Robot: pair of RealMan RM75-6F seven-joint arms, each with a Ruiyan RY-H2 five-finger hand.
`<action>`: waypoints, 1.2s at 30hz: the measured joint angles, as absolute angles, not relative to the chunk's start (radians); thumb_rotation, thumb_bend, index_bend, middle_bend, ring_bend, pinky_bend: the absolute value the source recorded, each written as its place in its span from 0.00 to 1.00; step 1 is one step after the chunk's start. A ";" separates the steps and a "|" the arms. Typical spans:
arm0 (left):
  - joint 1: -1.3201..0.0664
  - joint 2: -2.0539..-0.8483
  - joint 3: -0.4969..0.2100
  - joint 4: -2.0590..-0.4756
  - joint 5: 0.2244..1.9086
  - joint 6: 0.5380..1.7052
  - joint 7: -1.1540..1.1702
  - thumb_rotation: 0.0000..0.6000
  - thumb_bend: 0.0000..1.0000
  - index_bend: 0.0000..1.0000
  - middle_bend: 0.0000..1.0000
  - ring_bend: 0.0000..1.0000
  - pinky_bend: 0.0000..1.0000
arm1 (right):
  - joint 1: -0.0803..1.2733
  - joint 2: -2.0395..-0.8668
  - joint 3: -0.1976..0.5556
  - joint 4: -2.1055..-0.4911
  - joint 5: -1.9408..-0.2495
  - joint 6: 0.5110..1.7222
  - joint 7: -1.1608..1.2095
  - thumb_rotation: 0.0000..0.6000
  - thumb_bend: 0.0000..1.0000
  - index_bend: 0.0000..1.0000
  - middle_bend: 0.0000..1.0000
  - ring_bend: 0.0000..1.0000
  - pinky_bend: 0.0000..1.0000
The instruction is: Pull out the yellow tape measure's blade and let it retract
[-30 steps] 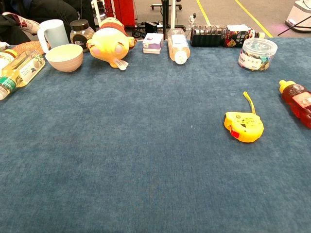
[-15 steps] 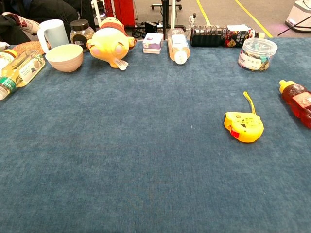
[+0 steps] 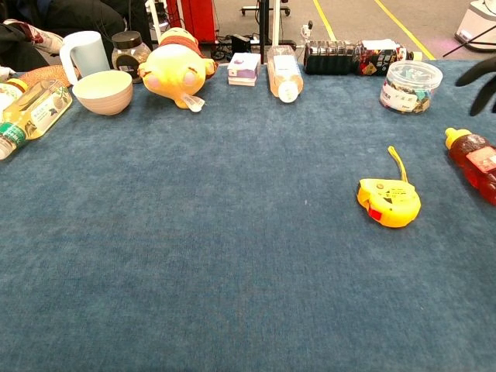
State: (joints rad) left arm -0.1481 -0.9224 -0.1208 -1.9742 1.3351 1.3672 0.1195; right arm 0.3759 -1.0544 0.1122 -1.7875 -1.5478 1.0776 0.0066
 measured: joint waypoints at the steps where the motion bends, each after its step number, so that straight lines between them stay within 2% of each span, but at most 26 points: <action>1: -0.154 -0.918 -0.125 -1.977 1.326 1.358 0.117 0.88 0.31 0.60 0.45 0.35 0.36 | 0.395 -1.058 0.117 -1.793 -1.548 1.057 -0.007 0.73 0.16 0.15 0.29 0.29 0.33; 16: -0.245 -0.883 -0.182 -1.999 1.212 1.277 0.142 0.88 0.31 0.60 0.45 0.35 0.36 | 0.582 -1.162 0.151 -1.794 -1.391 0.838 -0.181 0.74 0.18 0.18 0.31 0.28 0.34; 36: -0.292 -0.907 -0.186 -1.995 1.186 1.247 0.165 0.88 0.31 0.60 0.45 0.35 0.36 | 0.655 -1.310 0.140 -1.680 -1.194 0.817 -0.383 0.73 0.18 0.19 0.31 0.28 0.33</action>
State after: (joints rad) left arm -0.2923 -0.9065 -0.1863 -1.9951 1.1859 1.2475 0.1651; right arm 0.6554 -1.3104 0.1397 -1.6805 -1.1939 0.8166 -0.3829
